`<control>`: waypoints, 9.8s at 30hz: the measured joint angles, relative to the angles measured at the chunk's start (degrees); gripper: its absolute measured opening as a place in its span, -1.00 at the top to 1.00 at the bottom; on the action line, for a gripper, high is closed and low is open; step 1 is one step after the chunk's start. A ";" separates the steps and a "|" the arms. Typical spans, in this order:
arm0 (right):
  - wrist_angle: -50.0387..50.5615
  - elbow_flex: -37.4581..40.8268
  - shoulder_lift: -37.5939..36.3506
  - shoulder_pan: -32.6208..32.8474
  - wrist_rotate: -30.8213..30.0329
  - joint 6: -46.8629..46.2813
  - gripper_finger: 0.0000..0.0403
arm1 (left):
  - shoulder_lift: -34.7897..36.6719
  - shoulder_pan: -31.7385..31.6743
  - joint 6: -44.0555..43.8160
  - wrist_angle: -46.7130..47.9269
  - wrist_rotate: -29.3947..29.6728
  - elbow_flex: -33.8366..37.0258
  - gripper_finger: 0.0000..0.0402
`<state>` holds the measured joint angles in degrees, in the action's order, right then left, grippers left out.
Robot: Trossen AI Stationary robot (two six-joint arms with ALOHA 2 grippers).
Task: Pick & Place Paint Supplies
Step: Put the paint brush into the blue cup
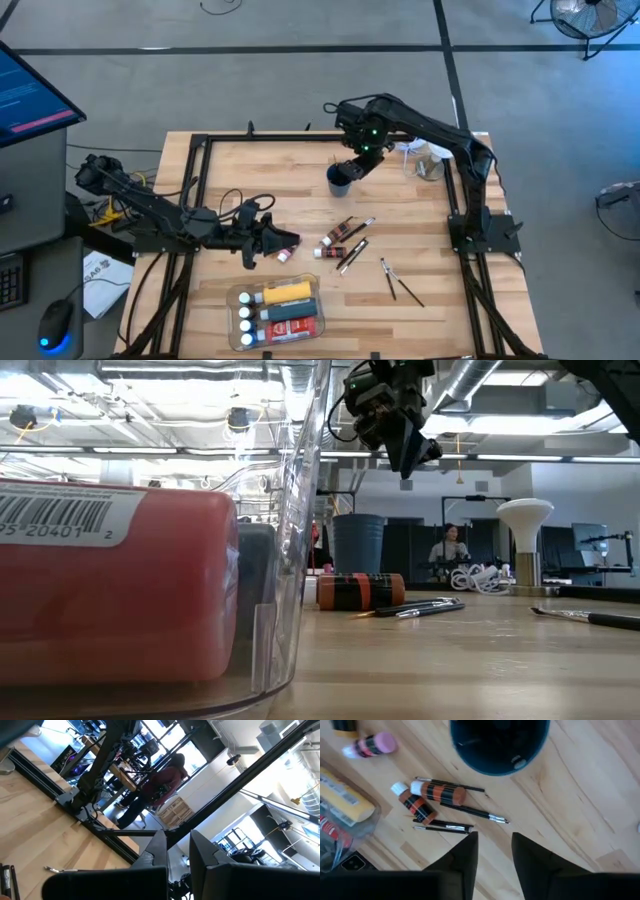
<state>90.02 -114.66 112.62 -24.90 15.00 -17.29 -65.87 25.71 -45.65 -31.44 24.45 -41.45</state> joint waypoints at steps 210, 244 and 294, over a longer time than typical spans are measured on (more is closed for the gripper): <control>-47.36 57.73 -10.19 41.36 -15.26 -63.61 0.97 | -15.10 -18.29 -1.53 -3.56 -37.51 4.59 0.99; -76.31 46.17 -34.13 18.12 -51.24 -3.12 1.00 | -15.10 -18.29 -1.32 -3.54 -37.57 4.57 0.99; -96.04 56.88 -19.31 16.08 -46.83 -5.27 0.46 | -15.10 -18.64 -4.33 -3.30 -36.48 4.70 0.99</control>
<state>-6.02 -57.78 93.32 -8.82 -31.83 -22.57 -80.97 7.07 -49.98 -34.74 -12.03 -36.75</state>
